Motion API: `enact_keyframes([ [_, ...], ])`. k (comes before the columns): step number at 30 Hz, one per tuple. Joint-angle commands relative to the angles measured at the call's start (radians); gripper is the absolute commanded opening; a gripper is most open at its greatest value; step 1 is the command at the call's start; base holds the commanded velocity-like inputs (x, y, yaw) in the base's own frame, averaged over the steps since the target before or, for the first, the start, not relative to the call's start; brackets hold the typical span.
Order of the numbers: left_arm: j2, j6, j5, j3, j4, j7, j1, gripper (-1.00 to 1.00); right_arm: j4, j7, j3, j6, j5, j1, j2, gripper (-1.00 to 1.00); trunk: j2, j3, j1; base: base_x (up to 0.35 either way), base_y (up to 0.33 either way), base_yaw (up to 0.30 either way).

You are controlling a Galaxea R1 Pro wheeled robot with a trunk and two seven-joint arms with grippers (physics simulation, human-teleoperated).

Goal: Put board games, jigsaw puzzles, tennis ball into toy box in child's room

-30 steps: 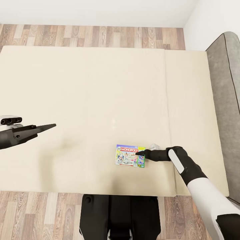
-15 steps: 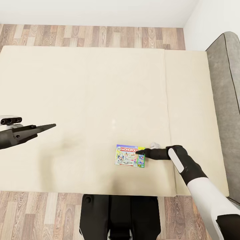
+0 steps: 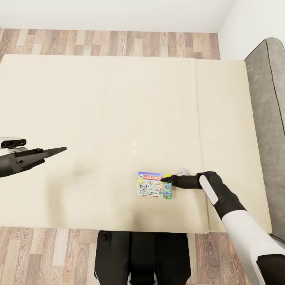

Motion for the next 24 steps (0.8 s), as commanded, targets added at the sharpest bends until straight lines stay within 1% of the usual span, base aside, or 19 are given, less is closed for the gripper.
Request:
enact_keyframes([
  [1,0.000,0.011,-0.001,0.000,0.000,-0.004,0.000,1.00,-0.001,0.006,0.002,0.002,0.005,-0.001,0.000,1.00,-0.002,-0.001,0.001,0.000,0.000,0.000],
  [9,-0.001,0.011,-0.001,-0.002,0.000,-0.004,0.000,1.00,-0.003,0.004,0.003,0.001,0.007,-0.001,0.007,1.00,-0.002,-0.001,0.001,0.000,0.000,0.000],
  [24,-0.001,0.011,-0.001,-0.005,0.000,-0.004,0.000,1.00,-0.004,0.004,0.006,0.001,0.009,-0.003,0.009,1.00,-0.002,-0.001,0.001,0.000,0.000,0.000],
])
